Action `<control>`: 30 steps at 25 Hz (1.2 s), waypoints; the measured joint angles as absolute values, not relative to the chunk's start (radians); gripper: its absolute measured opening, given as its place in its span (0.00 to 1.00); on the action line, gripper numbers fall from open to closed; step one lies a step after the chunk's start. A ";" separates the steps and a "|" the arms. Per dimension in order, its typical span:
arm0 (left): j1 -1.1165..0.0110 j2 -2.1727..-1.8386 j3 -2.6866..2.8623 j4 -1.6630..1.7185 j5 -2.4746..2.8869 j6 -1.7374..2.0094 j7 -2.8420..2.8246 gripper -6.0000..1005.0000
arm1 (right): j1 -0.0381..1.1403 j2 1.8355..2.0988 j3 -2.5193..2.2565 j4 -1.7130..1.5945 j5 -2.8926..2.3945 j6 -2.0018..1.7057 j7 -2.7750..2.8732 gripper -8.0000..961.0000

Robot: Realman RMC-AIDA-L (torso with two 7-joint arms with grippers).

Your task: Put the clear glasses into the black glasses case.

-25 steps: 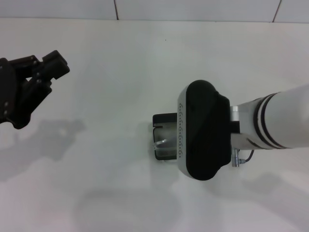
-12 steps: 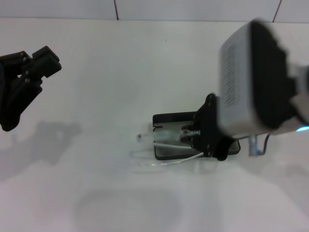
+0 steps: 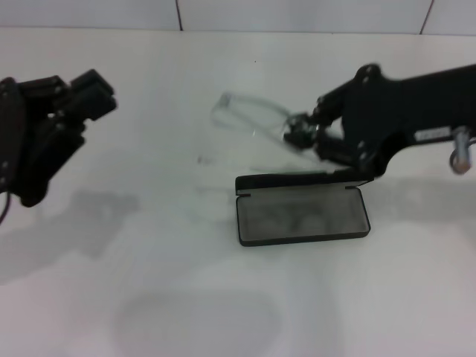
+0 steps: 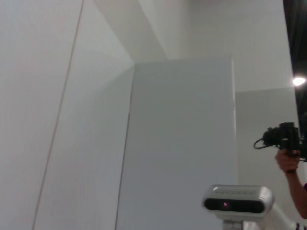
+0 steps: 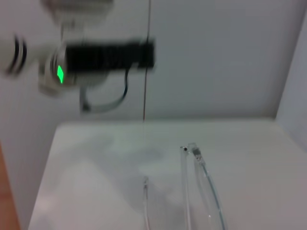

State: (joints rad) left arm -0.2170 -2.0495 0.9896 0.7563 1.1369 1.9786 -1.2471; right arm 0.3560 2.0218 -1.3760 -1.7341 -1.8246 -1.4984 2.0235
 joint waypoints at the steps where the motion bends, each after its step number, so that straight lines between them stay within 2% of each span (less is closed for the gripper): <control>1: -0.222 -2.055 0.991 0.756 1.139 1.980 -1.247 0.08 | 0.355 2.022 -1.351 -1.704 -1.786 -1.497 1.993 0.19; 5: -0.256 -2.077 1.000 0.754 1.146 1.994 -1.247 0.08 | 0.358 2.022 -1.301 -1.583 -1.655 -1.479 1.875 0.19; 10: -0.298 -2.084 1.050 0.748 1.142 1.999 -1.247 0.08 | 0.398 2.022 -1.292 -1.395 -1.482 -1.431 1.692 0.19; 19: -0.367 -2.086 1.097 0.708 1.140 1.997 -1.247 0.08 | 0.580 2.023 -1.307 -1.028 -1.291 -1.463 1.504 0.19; 30: -0.392 -2.086 1.096 0.670 1.140 1.990 -1.234 0.08 | 0.610 2.026 -1.389 -0.998 -1.280 -1.463 1.487 0.20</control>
